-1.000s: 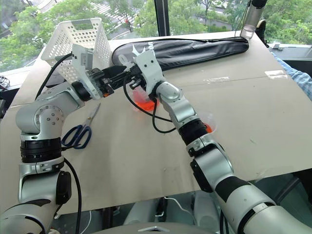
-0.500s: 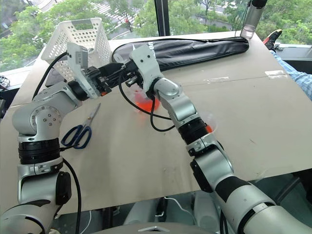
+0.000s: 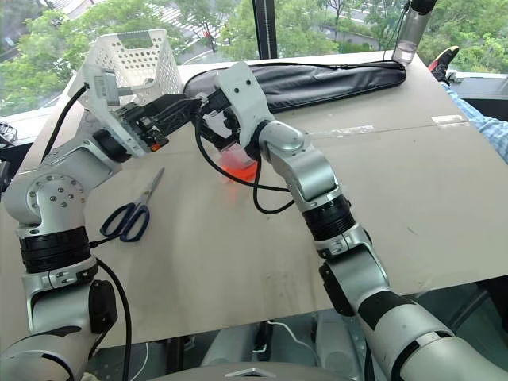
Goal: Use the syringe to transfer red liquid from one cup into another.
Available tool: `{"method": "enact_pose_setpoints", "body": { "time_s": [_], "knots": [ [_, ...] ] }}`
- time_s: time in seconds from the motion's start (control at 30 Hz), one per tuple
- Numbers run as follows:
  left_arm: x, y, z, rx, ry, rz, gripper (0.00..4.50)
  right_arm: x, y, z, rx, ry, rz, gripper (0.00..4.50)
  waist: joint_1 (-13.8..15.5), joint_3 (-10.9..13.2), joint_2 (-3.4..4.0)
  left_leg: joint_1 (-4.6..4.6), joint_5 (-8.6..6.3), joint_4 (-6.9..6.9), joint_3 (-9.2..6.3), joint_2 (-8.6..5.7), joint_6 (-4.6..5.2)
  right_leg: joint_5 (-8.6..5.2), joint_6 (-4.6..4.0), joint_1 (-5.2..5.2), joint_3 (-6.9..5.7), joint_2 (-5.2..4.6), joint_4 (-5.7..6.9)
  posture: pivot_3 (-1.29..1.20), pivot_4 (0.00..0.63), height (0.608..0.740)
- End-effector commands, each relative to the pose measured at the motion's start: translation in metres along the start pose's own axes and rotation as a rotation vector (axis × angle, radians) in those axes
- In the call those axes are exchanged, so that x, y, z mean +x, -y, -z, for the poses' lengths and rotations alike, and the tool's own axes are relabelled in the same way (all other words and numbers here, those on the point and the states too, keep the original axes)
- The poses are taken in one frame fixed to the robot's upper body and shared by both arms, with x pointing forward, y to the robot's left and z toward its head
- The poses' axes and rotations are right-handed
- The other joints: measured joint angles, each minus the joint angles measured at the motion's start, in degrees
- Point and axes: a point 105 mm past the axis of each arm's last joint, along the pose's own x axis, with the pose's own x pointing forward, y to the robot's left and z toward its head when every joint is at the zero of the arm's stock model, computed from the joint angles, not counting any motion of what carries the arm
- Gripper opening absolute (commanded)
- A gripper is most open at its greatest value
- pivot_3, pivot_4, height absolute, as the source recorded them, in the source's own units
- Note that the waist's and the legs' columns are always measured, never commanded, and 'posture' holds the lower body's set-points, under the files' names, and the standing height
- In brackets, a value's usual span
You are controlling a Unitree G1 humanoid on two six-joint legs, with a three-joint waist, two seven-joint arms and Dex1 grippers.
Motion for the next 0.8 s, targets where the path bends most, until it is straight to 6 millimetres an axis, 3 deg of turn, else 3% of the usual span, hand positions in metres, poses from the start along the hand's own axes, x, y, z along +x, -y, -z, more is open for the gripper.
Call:
{"method": "enact_pose_setpoints", "body": {
  "time_s": [0.03, 0.33, 0.8],
  "knots": [
    [-0.011, -0.007, -0.008, 0.009, 0.025, -0.024, 3.29, -0.002, -0.010, -0.010, -0.030, 0.019, -0.045, 4.48, -0.03, 0.00, 0.00, 0.01, 0.00, 0.00, 0.00, 0.00, 0.00, 0.00, 0.00, 0.00, 0.00, 0.00, 0.01, 0.00, 0.150, 0.724],
    [-0.030, -0.009, 0.005, 0.035, -0.033, -0.034, 3.29, 0.006, -0.004, 0.002, -0.067, -0.061, -0.035, 4.48, -0.01, 0.00, 0.00, 0.01, 0.00, 0.00, 0.01, 0.00, 0.00, 0.00, 0.00, 0.00, 0.01, 0.00, 0.00, 0.00, 0.150, 0.724],
    [-0.046, 0.017, 0.013, 0.101, -0.060, 0.054, 3.29, 0.034, 0.008, 0.010, -0.006, -0.160, 0.014, 4.48, 0.02, 0.00, 0.00, 0.00, -0.01, -0.03, 0.00, 0.01, -0.01, 0.00, -0.01, -0.01, 0.00, -0.03, -0.05, 0.00, 0.150, 0.724]
  ]
}}
